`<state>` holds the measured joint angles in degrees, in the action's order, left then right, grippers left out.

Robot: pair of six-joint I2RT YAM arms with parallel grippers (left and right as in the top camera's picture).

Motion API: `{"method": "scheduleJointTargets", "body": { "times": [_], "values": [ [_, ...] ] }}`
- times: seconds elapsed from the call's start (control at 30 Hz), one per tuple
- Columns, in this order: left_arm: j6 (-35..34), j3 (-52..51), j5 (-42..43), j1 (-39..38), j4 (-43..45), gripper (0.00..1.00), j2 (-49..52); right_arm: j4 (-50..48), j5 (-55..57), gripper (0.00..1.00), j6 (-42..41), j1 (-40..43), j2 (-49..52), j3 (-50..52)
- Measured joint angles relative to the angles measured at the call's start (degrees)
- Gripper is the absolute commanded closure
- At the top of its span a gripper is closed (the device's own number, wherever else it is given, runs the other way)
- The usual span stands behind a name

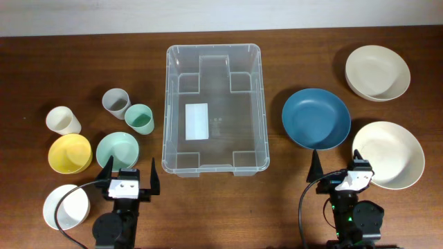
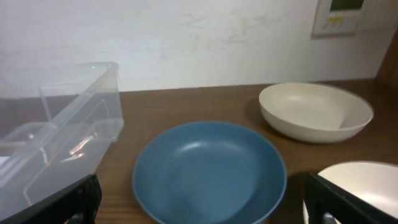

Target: Pack container

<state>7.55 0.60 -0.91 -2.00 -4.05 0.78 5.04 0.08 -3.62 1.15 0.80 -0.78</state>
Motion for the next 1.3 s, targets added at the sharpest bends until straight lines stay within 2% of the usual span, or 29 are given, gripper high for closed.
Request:
{"method": "scheduleJointTargets", "body": {
  "times": [0.2,0.37,0.57,0.73,0.97,1.13,1.3],
  "values": [
    [-8.3,1.5,-1.2,0.0,-2.7,0.01,0.4,9.8,-0.2,0.01,-2.8,0.0,2.3,-4.9],
    [-11.5,9.5,-2.6,0.0,-7.1,0.01,5.2,13.3,-0.4,0.01,-3.5,0.0,11.7,-12.6],
    [-12.6,22.4,-3.8,0.0,-11.5,0.01,17.7,20.0,-0.4,0.01,-3.8,0.0,29.6,-27.0],
    [-13.0,33.4,-4.1,0.0,-18.2,0.01,31.2,34.3,-0.5,0.01,-3.8,0.0,47.5,-44.2],
    [-13.0,45.5,-3.2,0.0,-26.0,0.01,47.0,53.5,-1.6,0.01,-3.4,0.0,67.3,-68.2],
    [-13.0,47.3,-2.4,0.0,-26.4,0.01,50.1,53.7,0.5,0.01,-0.7,0.8,73.6,-78.4],
    [-13.0,47.3,-2.3,0.0,-26.8,0.01,50.1,50.8,-1.6,0.01,2.7,7.3,78.7,-82.2]
  ]
}}
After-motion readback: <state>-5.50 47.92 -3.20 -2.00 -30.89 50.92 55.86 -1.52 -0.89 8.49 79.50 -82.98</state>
